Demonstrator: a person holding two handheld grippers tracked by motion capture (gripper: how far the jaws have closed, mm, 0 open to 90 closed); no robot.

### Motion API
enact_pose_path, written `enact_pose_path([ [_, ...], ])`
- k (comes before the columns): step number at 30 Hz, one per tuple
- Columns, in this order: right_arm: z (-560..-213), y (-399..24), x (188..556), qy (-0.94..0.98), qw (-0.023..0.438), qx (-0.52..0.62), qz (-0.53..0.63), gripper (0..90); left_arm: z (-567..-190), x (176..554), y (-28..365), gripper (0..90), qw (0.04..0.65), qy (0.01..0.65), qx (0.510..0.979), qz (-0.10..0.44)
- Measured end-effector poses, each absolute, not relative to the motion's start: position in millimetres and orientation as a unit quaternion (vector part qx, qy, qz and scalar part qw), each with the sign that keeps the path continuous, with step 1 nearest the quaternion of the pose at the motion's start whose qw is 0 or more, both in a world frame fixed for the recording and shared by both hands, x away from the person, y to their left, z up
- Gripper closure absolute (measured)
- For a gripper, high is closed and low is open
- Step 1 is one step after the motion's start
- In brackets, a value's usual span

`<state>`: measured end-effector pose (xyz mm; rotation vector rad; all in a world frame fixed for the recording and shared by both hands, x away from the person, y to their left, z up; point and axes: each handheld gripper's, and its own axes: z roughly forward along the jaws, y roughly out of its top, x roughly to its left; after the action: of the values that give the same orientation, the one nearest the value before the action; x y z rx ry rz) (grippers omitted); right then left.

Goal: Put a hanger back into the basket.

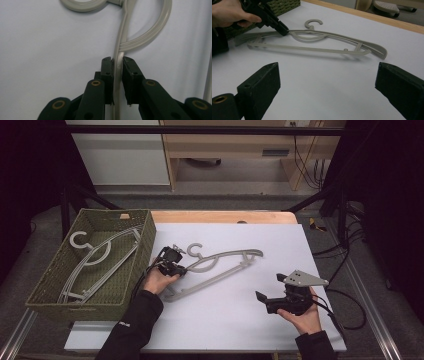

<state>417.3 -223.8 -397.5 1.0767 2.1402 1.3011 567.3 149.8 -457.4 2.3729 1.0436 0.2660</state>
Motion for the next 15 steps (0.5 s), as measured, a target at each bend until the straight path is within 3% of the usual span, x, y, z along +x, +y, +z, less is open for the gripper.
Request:
enact_pose_path([
  [11,-397.4,-223.8,417.3,0.769,0.207,0.386,0.466,6.7,-455.8,553.1,147.8,80.5,0.263,0.370,0.887,0.086],
  [15,-397.9,-223.4,417.7,0.770,0.207,0.385,0.465,6.7,-455.5,559.9,146.1,74.5,0.276,0.370,0.883,0.085],
])
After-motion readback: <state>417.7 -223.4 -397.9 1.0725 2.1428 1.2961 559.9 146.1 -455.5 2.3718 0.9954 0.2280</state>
